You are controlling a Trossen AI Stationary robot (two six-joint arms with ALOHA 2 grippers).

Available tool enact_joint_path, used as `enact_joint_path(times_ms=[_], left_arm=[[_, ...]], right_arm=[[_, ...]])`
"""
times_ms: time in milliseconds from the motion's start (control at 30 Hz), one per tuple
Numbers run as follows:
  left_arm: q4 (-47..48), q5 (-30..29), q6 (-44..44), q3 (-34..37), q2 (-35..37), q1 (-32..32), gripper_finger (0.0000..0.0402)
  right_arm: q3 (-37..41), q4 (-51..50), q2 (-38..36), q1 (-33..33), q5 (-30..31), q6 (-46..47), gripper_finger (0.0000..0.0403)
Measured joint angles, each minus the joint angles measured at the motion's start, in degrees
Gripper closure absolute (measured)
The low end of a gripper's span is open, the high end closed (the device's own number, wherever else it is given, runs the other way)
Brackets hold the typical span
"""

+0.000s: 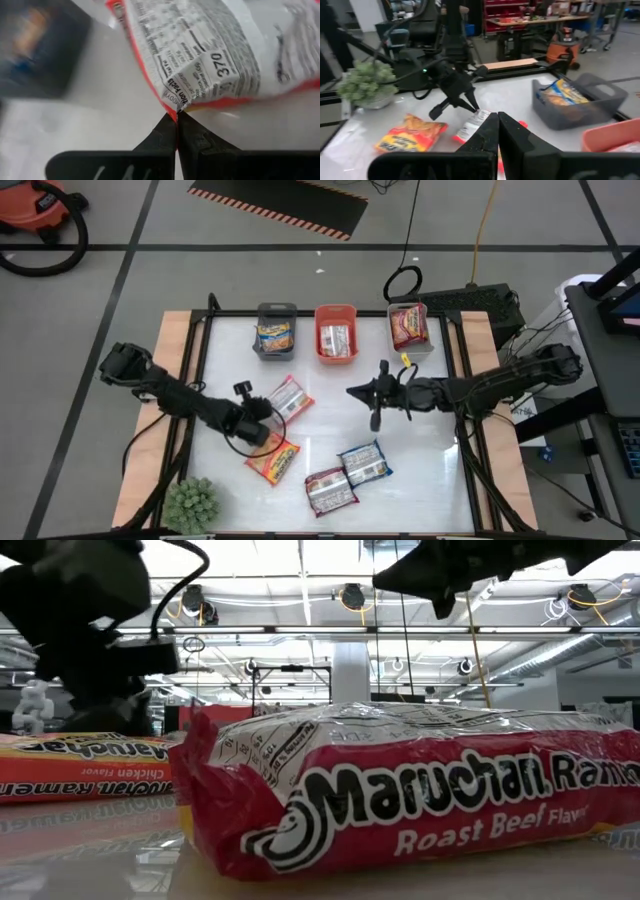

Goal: Sort Maruchan noodles
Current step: Put the top orange noodle pack into the orange bin

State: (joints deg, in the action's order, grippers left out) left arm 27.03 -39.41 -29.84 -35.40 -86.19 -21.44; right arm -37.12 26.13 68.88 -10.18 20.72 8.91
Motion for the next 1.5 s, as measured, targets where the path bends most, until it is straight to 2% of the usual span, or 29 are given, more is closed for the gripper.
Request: enact_joint_path(times_ms=[233, 433, 567, 667, 800, 967, 1100, 1333, 1500], left_arm=[[-0.1, -9.0, 17.2, -6.2, 0.0, 4.9, 0.0398], [-0.4, -9.2, 30.1, -12.6, 0.0, 9.5, 0.0398], [-0.5, -9.2, 36.1, -15.2, 0.0, 12.2, 0.0398], [-0.7, -9.1, 38.6, -17.0, 0.0, 14.5, 0.0398], [-0.9, -9.0, 41.6, -19.4, 0.0, 17.3, 0.0398], [-3.3, -5.8, 46.9, -20.5, 0.0, 19.0, 0.0398], [-7.8, -2.0, 50.4, -20.5, 0.0, 19.6, 0.0398], [-12.9, 8.2, 57.1, -20.5, 0.0, 19.4, 0.0398], [-15.6, 8.6, 57.1, -20.5, 0.0, 19.4, 0.0398]], right_arm=[[-3.3, -8.4, 0.1, 6.1, -2.9, 1.1, 0.0402], [-6.4, -10.9, 0.3, 10.5, -10.5, 3.9, 0.0387], [-8.5, -17.8, 0.8, 13.1, -16.3, 6.8, 0.0364], [-8.8, -20.0, 2.8, 14.2, -17.5, 5.8, 0.0337], [-8.9, -16.8, 6.8, 16.3, -17.9, 2.9, 0.0294], [-8.9, -10.8, 12.1, 18.1, -18.1, 2.6, 0.0242], [-8.9, -7.6, 16.4, 18.6, -17.8, 2.4, 0.0217], [-8.9, -3.4, 20.1, 17.1, -15.0, -0.1, 0.0213], [-8.9, -4.1, 20.1, 16.5, -19.7, 2.5, 0.0210]])
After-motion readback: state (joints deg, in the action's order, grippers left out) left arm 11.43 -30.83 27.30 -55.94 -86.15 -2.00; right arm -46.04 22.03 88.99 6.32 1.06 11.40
